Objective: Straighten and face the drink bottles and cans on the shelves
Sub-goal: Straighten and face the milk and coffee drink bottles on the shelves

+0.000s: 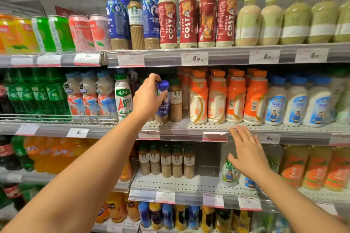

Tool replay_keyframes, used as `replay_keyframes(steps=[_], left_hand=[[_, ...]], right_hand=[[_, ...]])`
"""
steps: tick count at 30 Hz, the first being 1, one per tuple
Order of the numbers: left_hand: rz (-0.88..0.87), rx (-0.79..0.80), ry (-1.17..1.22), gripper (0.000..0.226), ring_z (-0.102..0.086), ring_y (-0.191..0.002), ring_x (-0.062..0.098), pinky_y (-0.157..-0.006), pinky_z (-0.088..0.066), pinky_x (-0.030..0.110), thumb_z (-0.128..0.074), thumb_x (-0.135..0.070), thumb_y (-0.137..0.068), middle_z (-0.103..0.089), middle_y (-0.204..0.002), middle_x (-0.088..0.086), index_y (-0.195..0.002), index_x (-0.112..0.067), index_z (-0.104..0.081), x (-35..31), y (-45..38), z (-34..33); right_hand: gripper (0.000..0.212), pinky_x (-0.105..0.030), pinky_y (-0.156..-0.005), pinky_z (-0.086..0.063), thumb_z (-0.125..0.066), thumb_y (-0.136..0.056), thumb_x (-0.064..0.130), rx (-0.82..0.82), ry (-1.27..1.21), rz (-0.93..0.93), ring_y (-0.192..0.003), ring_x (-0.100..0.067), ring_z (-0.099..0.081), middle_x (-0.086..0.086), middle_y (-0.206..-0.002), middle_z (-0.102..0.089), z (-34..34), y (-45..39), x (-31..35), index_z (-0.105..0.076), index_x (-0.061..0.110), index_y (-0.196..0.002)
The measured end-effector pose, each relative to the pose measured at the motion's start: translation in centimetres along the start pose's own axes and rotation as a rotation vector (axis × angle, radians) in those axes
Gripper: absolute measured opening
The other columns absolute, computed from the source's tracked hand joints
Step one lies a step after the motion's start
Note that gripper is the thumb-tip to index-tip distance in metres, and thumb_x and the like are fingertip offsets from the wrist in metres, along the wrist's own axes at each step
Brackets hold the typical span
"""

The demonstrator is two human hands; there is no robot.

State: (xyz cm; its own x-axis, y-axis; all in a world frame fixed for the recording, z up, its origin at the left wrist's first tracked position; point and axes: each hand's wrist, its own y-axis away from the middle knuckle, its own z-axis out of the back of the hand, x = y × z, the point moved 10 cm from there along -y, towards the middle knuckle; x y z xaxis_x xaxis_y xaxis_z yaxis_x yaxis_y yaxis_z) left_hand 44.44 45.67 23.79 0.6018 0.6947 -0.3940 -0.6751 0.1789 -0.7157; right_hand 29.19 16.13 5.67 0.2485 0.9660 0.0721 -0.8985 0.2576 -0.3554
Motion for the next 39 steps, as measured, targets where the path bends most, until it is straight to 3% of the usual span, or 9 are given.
replay_keyframes(steps=[5, 11, 17, 21, 26, 30, 33, 36, 39], left_hand=[[-0.017, 0.095, -0.119, 0.061, -0.064, -0.096, 0.028, -0.079, -0.056, 0.044, -0.066, -0.041, -0.092, -0.050, -0.127, -0.001, -0.147, -0.035, -0.040, -1.3, 0.1, -1.0], [-0.118, 0.053, -0.141, 0.047, -0.065, -0.098, 0.019, -0.075, -0.050, 0.035, -0.070, -0.040, -0.090, -0.055, -0.124, -0.011, -0.132, -0.030, -0.052, -2.2, 1.5, -0.2], [0.006, -0.002, 0.257, 0.034, -0.064, -0.088, 0.008, -0.077, -0.056, 0.036, -0.075, -0.036, -0.086, -0.066, -0.104, -0.017, -0.115, -0.034, -0.056, -3.4, 4.8, 2.9], [-0.016, 0.064, 0.458, 0.029, -0.066, -0.082, 0.001, -0.067, -0.054, 0.021, -0.075, -0.043, -0.083, -0.069, -0.097, -0.017, -0.107, -0.038, -0.060, -7.0, 5.8, 5.1], [-0.061, 0.099, 0.560, 0.026, -0.070, -0.087, 0.003, -0.077, -0.061, 0.035, -0.074, -0.044, -0.082, -0.072, -0.099, -0.016, -0.105, -0.037, -0.064, -10.7, 4.5, 8.9], [-0.165, 0.217, 0.511, 0.019, -0.068, -0.071, 0.003, -0.067, -0.054, 0.024, -0.067, -0.041, -0.096, -0.074, -0.093, -0.011, -0.106, -0.026, -0.068, -12.1, 0.2, 11.9], [-0.188, 0.021, 0.348, 0.017, -0.067, -0.065, 0.008, -0.065, -0.053, 0.029, -0.059, -0.035, -0.102, -0.074, -0.092, -0.008, -0.104, -0.023, -0.071, -10.9, -5.6, 16.2], [-0.134, -0.195, 0.086, 0.021, -0.067, -0.089, 0.014, -0.085, -0.054, 0.033, -0.058, -0.022, -0.099, -0.075, -0.111, -0.006, -0.114, -0.022, -0.072, -9.0, -12.3, 19.6], [-0.052, -0.150, -0.133, 0.033, -0.065, -0.112, 0.028, -0.094, -0.052, 0.037, -0.060, -0.016, -0.094, -0.071, -0.125, 0.005, -0.126, -0.021, -0.067, -7.0, -18.3, 19.2]], right_hand=[[0.093, -0.051, -0.126, -0.012, -0.052, -0.092, 0.049, 0.018, -0.020, -0.017, -0.155, -0.020, 0.013, 0.001, -0.169, 0.008, 0.1, 0.1, 0.2, 0.004, 0.024, -0.162], [0.082, -0.046, -0.126, -0.012, -0.051, -0.095, 0.052, 0.045, -0.158, -0.023, -0.156, -0.020, 0.003, 0.003, -0.170, -0.002, 1.6, -0.2, 0.7, -0.011, 0.027, -0.161], [0.056, -0.025, -0.115, -0.027, -0.061, -0.092, 0.054, -0.064, -0.576, 0.168, -0.142, -0.003, -0.032, 0.029, -0.148, -0.034, 7.6, 0.9, 7.8, -0.041, 0.045, -0.144], [0.073, -0.034, -0.107, -0.044, -0.072, -0.081, 0.060, -0.128, -0.809, 0.260, -0.128, 0.000, -0.046, 0.029, -0.141, -0.047, 13.5, 0.4, 12.4, -0.037, 0.049, -0.144], [0.068, -0.037, -0.092, -0.056, -0.081, -0.076, 0.051, -0.208, -0.937, 0.379, -0.113, -0.002, -0.062, 0.022, -0.118, -0.067, 20.9, -1.6, 15.3, -0.047, 0.053, -0.135], [0.079, -0.022, -0.092, -0.053, -0.070, -0.067, 0.063, -0.226, -0.921, 0.478, -0.109, 0.006, -0.062, 0.027, -0.115, -0.068, 24.7, -3.3, 16.7, -0.036, 0.062, -0.139], [0.077, -0.012, -0.080, -0.046, -0.079, -0.071, 0.054, -0.242, -0.877, 0.503, -0.096, 0.013, -0.063, 0.037, -0.107, -0.065, 27.5, -5.5, 17.0, -0.040, 0.056, -0.137], [0.074, -0.015, -0.078, -0.047, -0.087, -0.070, 0.038, -0.296, -0.854, 0.506, -0.086, 0.009, -0.066, 0.035, -0.103, -0.065, 30.7, -7.9, 16.6, -0.045, 0.052, -0.129], [0.064, -0.024, -0.066, -0.057, -0.085, -0.059, 0.049, -0.296, -0.818, 0.492, -0.081, -0.003, -0.071, 0.019, -0.094, -0.071, 33.6, -9.8, 16.2, -0.053, 0.043, -0.115]])
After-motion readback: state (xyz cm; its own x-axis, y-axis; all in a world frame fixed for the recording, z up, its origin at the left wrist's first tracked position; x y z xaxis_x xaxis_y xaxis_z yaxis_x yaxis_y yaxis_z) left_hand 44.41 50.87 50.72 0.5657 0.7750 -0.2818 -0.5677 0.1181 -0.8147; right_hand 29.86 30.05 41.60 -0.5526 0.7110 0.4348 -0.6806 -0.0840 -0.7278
